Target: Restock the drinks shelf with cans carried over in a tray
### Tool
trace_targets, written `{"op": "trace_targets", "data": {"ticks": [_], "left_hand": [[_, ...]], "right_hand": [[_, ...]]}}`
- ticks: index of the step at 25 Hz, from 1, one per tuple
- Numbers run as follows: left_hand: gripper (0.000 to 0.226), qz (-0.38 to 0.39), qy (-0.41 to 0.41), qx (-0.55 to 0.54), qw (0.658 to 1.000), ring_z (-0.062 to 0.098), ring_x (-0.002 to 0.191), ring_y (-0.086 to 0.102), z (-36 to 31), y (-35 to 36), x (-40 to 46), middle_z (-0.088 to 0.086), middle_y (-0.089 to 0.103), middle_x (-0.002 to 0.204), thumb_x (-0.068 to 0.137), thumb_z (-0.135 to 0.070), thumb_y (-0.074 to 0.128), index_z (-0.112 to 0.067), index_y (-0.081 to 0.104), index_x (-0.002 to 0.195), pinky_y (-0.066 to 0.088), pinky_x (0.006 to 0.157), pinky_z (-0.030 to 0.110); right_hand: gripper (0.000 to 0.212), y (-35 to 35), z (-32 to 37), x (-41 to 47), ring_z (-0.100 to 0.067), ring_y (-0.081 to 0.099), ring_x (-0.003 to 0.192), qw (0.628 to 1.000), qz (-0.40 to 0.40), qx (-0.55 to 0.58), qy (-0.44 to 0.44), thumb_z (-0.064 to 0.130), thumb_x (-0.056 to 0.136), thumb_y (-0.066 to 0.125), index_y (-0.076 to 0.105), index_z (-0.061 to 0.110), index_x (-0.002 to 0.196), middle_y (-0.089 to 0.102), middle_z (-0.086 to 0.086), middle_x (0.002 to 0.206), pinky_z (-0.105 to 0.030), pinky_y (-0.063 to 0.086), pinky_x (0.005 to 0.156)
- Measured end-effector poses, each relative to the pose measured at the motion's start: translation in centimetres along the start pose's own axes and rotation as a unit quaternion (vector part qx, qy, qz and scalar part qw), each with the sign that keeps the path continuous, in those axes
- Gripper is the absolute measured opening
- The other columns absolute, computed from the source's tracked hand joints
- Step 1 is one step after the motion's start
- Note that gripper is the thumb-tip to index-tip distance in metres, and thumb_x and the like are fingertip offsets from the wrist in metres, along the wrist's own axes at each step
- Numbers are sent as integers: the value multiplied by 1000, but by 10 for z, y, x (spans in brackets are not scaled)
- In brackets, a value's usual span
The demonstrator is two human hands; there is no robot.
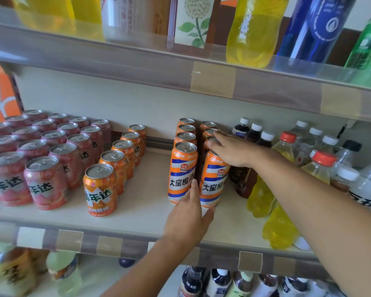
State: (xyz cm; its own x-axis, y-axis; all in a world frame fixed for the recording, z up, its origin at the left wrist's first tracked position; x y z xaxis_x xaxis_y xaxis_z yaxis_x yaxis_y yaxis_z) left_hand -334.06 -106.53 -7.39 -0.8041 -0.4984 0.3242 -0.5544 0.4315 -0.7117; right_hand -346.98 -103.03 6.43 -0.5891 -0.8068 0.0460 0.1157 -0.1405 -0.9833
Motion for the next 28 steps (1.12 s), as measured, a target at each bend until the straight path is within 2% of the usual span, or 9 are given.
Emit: {"op": "trace_targets", "data": {"ticks": [2,6,9,16,21,23,24,26,28], "left_hand": [[83,21,-35,-27,999,17,138,36,7,17,2,-2,27,157,95,-45,53,-17,2,154,40,104,32],[67,4,-63,-99,993,16,127,49,5,30,20,-3,48,143,92,-37,62,-21,26,146,44,102,33],[52,-13,-93,-76,993,21,122,53,4,31,32,1,55,135,92,-34,61,-19,36,135,47,99,36],[46,-29,-104,-44,993,23,118,55,3,35,32,3,56,132,96,-32,56,-17,36,134,48,94,37],[44,-15,-108,-31,993,21,117,57,6,32,31,2,57,132,96,-34,56,-17,38,132,50,95,37],[41,-14,-104,-31,994,19,117,57,4,30,28,1,58,131,95,-34,57,-17,41,130,50,94,36],[38,-16,-104,-28,994,19,115,58,2,26,26,0,59,129,96,-34,56,-17,44,128,50,93,35],[30,-21,-88,-19,996,19,108,62,-5,14,20,0,64,122,97,-33,53,-17,50,122,53,87,34],[23,-33,-65,12,997,22,96,64,-12,-9,10,1,67,109,99,-35,47,-18,56,111,55,77,35]], "right_hand": [[63,5,-2,1,-15,7,150,1000,11,10,-6,50,104,26,14,16,156,8,1,164,-30,15,117],[65,13,-11,10,-12,-1,150,999,21,32,-4,52,104,24,10,18,157,2,3,164,-33,5,120],[66,18,-16,14,-11,-6,150,998,36,42,-6,54,103,21,5,20,157,-3,4,164,-35,2,122],[65,21,-19,18,-10,-9,149,997,44,57,-20,53,104,20,3,21,157,-7,4,164,-35,0,120],[61,18,-14,12,-13,-4,150,999,15,45,-23,50,105,20,9,20,157,1,2,165,-36,5,120],[59,14,-9,8,-18,4,151,1000,-7,1,-23,48,105,19,19,17,156,11,-1,164,-38,12,119],[58,11,-8,6,-21,16,149,999,-30,-23,-23,48,105,21,29,17,153,23,-4,161,-40,21,116],[49,0,-3,-5,-24,47,128,992,-110,-49,-27,49,103,25,53,20,131,52,-7,138,-38,42,92],[43,-5,6,-22,-24,57,105,978,-191,-78,-37,48,102,30,59,19,112,62,-4,112,-34,42,74]]}}
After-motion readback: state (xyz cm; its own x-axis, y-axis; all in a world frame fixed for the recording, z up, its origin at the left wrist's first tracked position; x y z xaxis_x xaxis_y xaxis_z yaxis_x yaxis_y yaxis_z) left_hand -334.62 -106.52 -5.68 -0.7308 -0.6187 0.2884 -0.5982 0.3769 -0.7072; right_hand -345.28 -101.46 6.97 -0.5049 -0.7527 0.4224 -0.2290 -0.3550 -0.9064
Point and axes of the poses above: each hand's wrist, its own x-axis towards the middle knuckle, its own y-axis out of the palm, z = x × y, the point moved 6 cm from there along x, towards the middle knuckle
